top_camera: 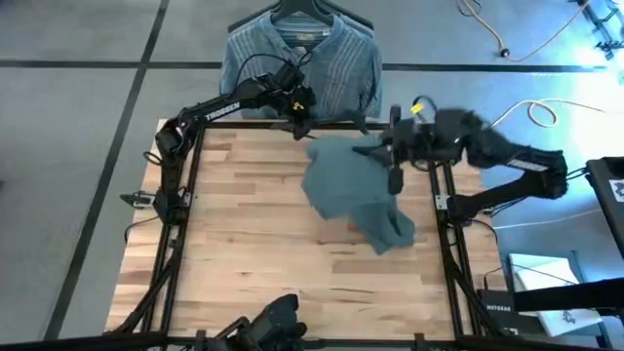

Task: Unhang clothes
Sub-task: Remove the jeans from the hanger

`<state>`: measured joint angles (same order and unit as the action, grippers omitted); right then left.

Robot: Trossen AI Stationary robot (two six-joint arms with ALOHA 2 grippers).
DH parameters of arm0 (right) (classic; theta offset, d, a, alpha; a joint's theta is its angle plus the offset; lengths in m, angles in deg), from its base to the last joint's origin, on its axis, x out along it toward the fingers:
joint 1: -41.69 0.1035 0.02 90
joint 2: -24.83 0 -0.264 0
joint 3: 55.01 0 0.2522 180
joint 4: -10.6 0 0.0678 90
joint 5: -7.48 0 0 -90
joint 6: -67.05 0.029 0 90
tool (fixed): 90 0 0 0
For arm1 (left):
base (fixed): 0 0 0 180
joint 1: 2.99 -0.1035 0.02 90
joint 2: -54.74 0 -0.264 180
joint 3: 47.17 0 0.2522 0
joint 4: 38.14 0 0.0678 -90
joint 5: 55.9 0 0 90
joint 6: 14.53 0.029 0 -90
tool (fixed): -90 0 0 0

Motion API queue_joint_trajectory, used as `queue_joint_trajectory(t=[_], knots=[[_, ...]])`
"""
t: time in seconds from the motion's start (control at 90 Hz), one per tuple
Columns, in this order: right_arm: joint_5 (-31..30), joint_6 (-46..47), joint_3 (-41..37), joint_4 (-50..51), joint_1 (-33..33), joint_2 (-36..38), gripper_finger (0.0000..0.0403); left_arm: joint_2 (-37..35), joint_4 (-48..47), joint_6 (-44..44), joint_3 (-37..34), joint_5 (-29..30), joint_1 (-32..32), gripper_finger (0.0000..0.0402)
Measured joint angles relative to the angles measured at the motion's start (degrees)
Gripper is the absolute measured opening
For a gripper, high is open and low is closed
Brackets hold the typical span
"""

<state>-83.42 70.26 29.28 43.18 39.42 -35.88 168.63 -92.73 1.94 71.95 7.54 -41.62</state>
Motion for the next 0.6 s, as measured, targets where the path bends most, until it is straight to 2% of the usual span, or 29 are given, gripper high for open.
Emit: queue_joint_trajectory(t=[0.1,0.2,0.3,0.444,0.6], knots=[[-1.12,7.66,-14.34,-6.74,0.04,6.33,0.0,0.0,0.01,0.0,0.0,-0.07,0.0,0.0025],[-1.09,16.66,-26.5,-7.12,0.23,11.81,0.0,0.0,0.53,-0.02,0.0,-0.09,0.0,0.0025],[0.06,24.28,-36.52,-6.96,3.44,14.3,0.0004,0.0,1.27,-0.11,0.0,-0.27,0.02,0.0025],[0.73,33.84,-44.23,-7.82,8.24,14.79,0.0042,0.0,1.09,-0.24,0.0,-0.29,-0.09,0.0025],[-1.36,37.28,-45.99,-10.16,11.05,14.35,0.0131,0.0,1.04,0.23,0.0,-0.31,-0.15,0.003]])
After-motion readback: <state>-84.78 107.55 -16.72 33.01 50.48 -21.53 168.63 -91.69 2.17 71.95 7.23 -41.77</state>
